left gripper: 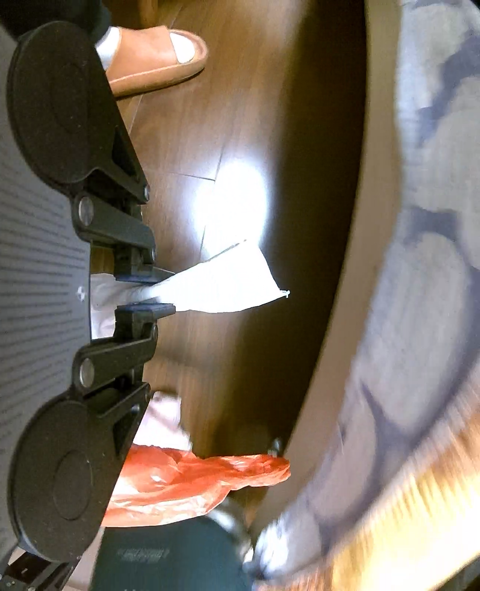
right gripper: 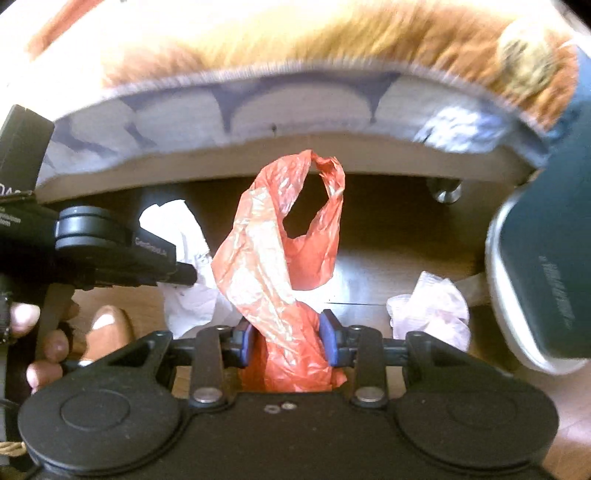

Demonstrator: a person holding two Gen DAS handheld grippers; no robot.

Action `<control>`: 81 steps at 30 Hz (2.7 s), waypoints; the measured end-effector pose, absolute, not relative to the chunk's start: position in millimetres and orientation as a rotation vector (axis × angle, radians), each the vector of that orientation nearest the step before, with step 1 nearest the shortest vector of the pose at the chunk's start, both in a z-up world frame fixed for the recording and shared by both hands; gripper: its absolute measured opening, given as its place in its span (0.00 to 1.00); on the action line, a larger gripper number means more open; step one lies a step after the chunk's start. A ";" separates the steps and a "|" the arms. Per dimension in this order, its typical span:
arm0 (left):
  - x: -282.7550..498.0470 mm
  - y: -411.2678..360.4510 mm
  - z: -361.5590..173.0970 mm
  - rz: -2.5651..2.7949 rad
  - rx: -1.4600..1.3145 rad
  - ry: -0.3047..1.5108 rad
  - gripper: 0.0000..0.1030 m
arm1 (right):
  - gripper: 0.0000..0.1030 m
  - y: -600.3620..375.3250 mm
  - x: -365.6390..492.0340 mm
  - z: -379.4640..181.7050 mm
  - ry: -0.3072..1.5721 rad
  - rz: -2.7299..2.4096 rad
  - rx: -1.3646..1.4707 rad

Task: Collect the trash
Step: 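Lift the tissue and red bag and carry both over the green bin, then open both tools to drop tissue and red bag into the bin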

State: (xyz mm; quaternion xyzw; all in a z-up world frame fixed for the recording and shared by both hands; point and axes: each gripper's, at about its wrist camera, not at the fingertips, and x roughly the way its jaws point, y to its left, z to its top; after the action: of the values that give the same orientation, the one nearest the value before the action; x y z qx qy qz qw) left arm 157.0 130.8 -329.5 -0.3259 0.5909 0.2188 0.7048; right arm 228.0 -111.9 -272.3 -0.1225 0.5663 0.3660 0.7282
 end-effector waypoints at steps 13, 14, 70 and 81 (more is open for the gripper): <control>142.2 46.6 -150.5 0.276 -0.607 1.071 0.10 | 0.34 -199.5 191.4 -128.8 1.039 0.776 -0.141; 143.4 40.9 -142.1 0.254 -0.595 1.055 0.10 | 0.34 -206.2 191.2 -121.2 1.022 0.770 -0.127; 409.7 -204.1 -143.5 -0.132 -0.130 1.220 0.15 | 0.43 -356.4 365.6 -134.0 0.939 0.413 -0.026; 400.8 -199.0 -120.9 -0.104 -0.147 1.153 0.66 | 0.50 -366.0 364.2 -125.0 0.896 0.371 -0.003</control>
State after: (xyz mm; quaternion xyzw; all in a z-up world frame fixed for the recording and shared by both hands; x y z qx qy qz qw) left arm 400.8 -199.0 -120.9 -0.0692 0.5445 -0.0490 0.8344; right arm 364.2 -366.0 -125.0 -0.0016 0.4306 0.1784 0.8847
